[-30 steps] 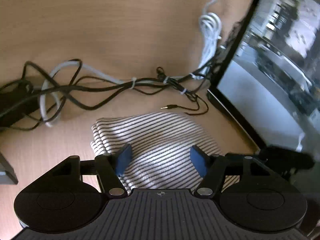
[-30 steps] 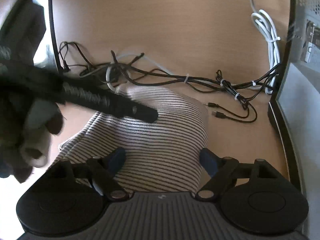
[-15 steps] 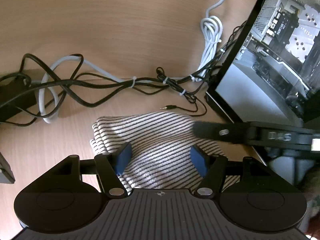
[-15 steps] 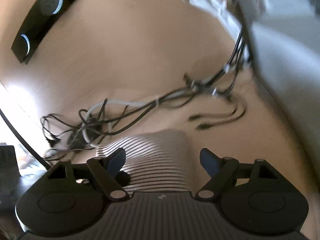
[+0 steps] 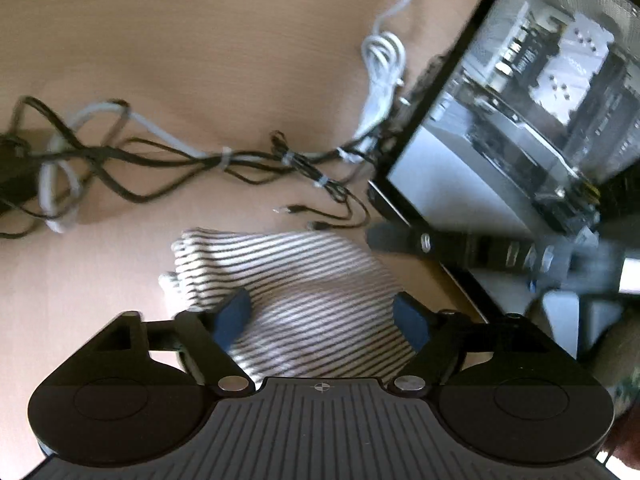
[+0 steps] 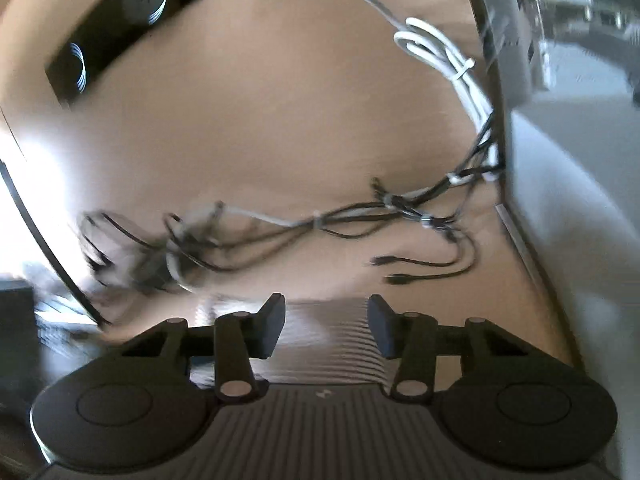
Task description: Fold clothes
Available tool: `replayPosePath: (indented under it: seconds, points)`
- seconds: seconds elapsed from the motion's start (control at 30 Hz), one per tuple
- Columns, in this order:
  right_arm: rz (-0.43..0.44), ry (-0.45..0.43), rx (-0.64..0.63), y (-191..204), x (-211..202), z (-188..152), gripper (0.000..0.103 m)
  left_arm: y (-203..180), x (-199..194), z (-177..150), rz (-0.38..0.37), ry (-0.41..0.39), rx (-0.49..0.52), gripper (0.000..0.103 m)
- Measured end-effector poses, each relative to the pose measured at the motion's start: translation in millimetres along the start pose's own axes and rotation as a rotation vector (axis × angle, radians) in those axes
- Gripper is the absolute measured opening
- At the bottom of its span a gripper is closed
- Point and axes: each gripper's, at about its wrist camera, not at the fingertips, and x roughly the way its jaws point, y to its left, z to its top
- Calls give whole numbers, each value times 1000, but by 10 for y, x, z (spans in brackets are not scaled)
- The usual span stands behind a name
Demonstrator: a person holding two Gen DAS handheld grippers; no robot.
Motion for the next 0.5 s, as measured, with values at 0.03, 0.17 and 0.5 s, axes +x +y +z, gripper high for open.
replayPosePath:
  seconds: [0.03, 0.17, 0.5]
  points:
    - [1, 4, 7, -2, -51, -45, 48, -22, -80, 14, 23, -4, -6, 80]
    - [9, 31, 50, -42, -274, -291, 76, -131, -418, -92, 108, 8, 16, 92]
    - [14, 104, 68, -28, -502, -724, 77, 76, -351, -594, -76, 197, -158, 80]
